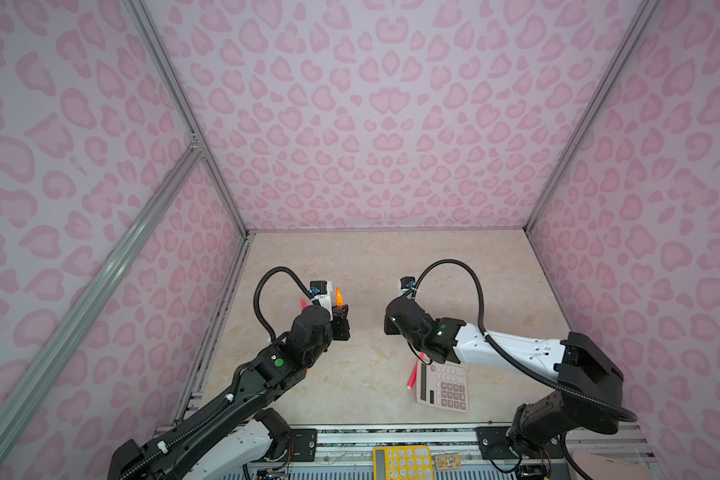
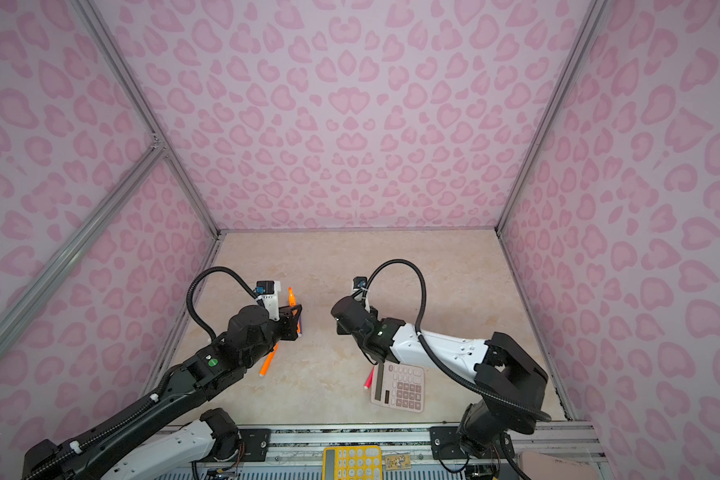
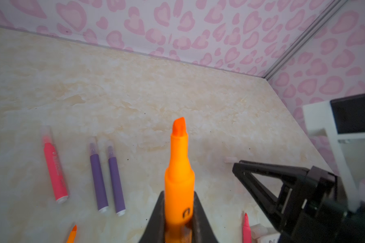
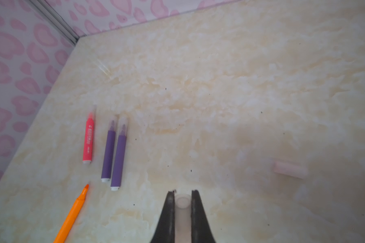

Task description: Insert the pens into the pen caps

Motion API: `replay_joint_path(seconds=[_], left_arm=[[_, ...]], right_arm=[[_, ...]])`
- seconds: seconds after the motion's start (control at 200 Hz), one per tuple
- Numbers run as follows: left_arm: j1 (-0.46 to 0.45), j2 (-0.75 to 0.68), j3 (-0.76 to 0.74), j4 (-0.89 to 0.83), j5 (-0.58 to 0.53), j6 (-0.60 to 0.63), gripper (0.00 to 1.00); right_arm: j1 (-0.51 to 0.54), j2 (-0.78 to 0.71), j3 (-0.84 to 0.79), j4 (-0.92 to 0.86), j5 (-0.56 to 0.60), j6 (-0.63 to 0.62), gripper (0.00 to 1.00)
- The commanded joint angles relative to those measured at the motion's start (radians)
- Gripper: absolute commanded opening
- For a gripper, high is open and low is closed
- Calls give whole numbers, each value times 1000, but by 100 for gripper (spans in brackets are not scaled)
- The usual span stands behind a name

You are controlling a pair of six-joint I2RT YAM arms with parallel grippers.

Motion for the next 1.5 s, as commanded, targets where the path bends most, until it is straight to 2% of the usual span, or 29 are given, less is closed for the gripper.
replay_joint_path(seconds=[0.0,0.165,0.29,0.42,0.755,0.975,1.495], left_arm=[[-14,6,-17,153,194,63,3],[-37,54,-26,274,419,95,3],[-64,110,-2,309,504,111,3],[-92,151,11,304,475,121,3],[-105,128,13,248,355,124,3],[-105,96,9,235,329,123,3],[-106,124,21,224,322,126,3]], right_arm=[[-55,-88,-66,166,-69,8,0],[-90,-224,-159,386,-64,13,1],[-90,-256,-157,447,-147,2,0],[-73,-247,-127,453,-208,-2,0],[58,-212,-56,396,-104,-64,0],[63,-205,-53,386,-96,-61,0],[67,-204,-45,382,-101,-67,0]])
